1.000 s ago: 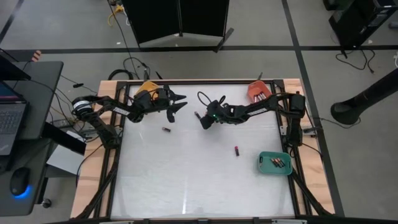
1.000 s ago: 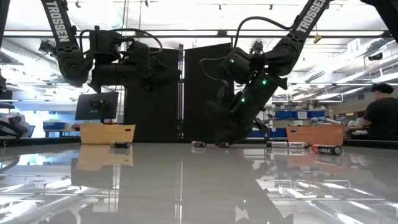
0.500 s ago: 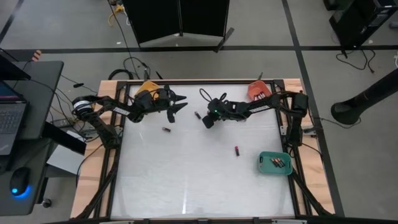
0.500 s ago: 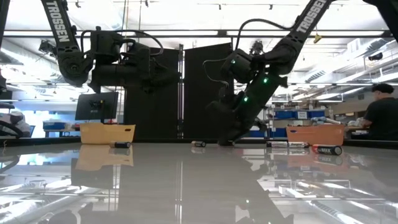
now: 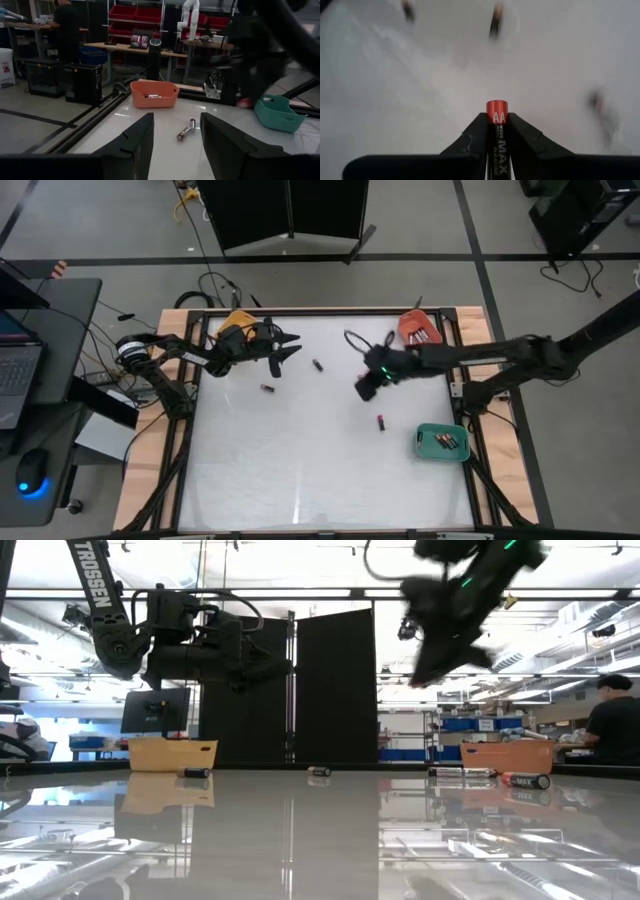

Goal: Sort batteries
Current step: Put the red battery into the green bin

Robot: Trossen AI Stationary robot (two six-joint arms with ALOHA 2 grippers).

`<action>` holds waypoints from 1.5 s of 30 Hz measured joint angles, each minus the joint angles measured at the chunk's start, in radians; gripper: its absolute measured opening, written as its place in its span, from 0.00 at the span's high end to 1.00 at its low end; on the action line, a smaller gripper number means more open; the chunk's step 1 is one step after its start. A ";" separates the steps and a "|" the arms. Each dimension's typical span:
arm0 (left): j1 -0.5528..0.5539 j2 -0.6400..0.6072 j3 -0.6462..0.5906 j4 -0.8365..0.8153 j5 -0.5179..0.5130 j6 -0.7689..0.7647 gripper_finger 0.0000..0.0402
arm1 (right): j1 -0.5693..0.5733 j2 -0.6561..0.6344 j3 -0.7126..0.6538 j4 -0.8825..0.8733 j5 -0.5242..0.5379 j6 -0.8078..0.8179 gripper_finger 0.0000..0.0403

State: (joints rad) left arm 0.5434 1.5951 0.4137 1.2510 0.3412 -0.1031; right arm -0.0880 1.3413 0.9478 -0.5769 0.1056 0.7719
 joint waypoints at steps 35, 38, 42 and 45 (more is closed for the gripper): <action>0.034 0.000 0.000 -0.016 -0.026 0.024 0.58 | 0.652 -0.009 -0.220 -0.443 -0.246 1.079 0.85; 0.034 0.000 0.000 -0.016 -0.026 0.025 0.58 | 0.649 0.000 -0.238 -0.443 -0.242 1.080 0.85; 0.034 0.000 0.000 -0.016 -0.018 0.022 0.58 | 0.640 -0.001 -0.251 -0.443 -0.243 1.083 0.84; 0.032 0.000 0.000 -0.016 0.002 0.018 0.58 | 0.633 -0.001 -0.253 -0.445 -0.264 1.079 0.76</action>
State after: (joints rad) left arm 0.5759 1.5951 0.4137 1.2354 0.3432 -0.0856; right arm 0.5448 1.3403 0.6952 -1.0214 -0.1580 1.8511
